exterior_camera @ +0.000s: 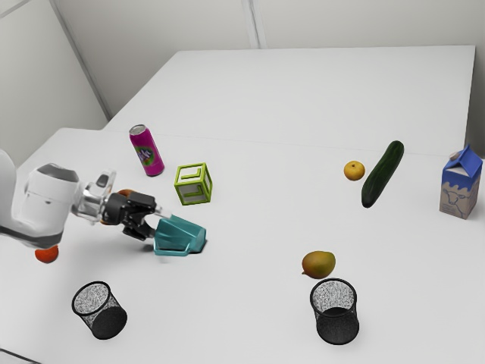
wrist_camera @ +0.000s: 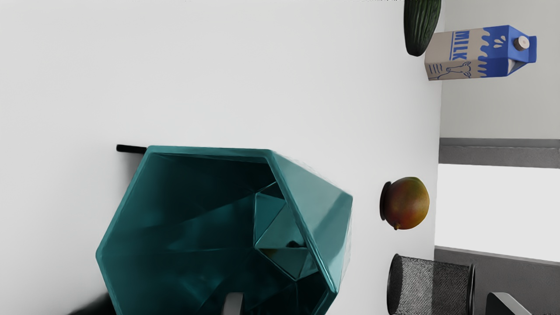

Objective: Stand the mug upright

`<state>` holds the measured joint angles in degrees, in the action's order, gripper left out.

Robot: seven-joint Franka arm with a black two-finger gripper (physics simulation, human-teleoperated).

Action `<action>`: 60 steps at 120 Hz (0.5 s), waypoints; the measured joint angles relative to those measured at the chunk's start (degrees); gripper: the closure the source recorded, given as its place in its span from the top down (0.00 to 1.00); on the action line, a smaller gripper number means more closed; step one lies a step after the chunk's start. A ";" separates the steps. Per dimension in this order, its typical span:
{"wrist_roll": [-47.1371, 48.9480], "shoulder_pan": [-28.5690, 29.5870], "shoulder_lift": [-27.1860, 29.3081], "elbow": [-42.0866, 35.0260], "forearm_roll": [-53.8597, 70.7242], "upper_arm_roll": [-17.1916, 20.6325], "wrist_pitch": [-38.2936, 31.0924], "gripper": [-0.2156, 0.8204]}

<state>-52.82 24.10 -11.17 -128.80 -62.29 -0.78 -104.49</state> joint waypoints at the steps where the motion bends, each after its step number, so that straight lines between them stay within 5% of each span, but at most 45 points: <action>1: -0.19 0.01 0.02 -0.02 -0.13 0.07 -0.05 0.79; 29: -4.54 -0.04 0.06 -0.26 -2.64 1.80 -1.33 0.77; 60: -7.57 0.25 0.05 -1.22 -3.88 1.95 -2.50 0.24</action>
<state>-60.39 24.35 -11.12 -130.02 -66.17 1.16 -106.99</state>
